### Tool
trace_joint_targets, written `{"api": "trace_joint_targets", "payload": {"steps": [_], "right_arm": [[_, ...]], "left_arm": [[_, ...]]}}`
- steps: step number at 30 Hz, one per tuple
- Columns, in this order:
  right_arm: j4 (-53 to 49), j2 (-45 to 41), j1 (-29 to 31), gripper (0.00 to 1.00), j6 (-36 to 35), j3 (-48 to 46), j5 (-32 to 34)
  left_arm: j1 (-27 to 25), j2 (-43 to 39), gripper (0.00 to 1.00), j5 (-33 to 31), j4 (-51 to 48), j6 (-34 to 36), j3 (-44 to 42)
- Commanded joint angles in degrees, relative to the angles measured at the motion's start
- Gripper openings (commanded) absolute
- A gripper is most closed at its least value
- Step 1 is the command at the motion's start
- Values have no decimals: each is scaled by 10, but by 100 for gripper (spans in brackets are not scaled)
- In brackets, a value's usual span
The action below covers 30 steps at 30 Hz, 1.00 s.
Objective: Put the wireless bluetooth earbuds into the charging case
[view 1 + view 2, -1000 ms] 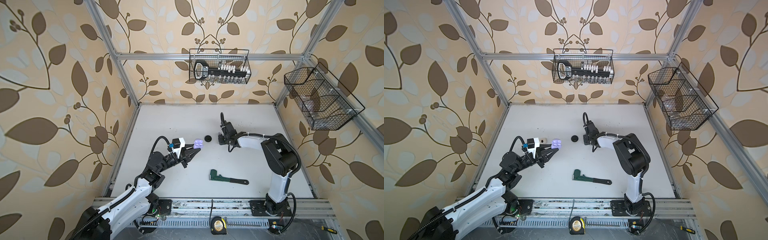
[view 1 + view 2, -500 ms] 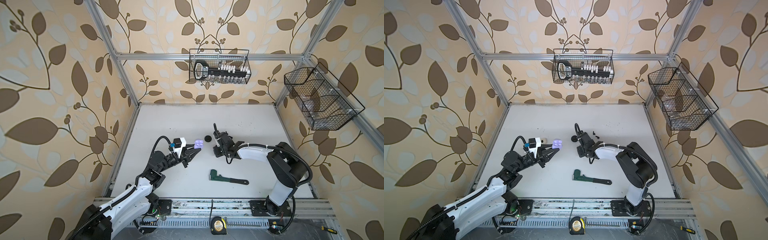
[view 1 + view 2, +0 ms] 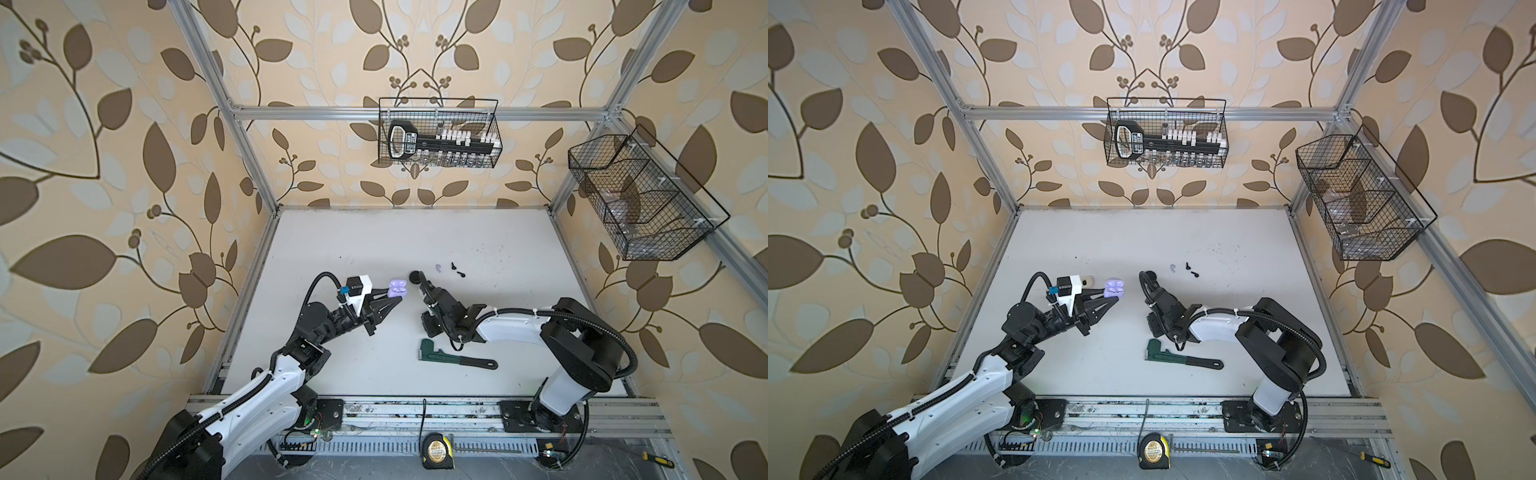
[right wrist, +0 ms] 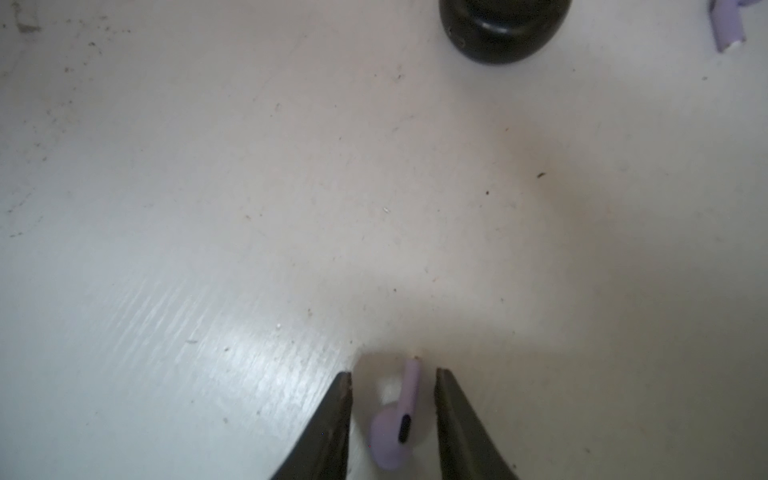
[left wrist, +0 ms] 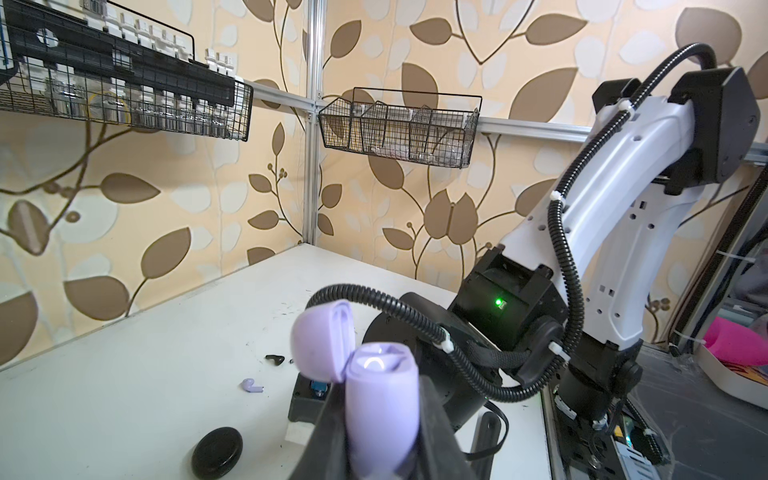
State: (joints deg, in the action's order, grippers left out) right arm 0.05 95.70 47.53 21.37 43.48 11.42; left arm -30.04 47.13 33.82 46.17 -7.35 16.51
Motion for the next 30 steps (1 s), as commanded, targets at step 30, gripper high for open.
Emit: {"api": "trace_joint_targets", "payload": {"steps": [30], "right_arm": [[-15, -39, 5, 43, 46, -58, 49]], "left_arm": [[-3, -29, 0, -9, 0, 22, 4]]}}
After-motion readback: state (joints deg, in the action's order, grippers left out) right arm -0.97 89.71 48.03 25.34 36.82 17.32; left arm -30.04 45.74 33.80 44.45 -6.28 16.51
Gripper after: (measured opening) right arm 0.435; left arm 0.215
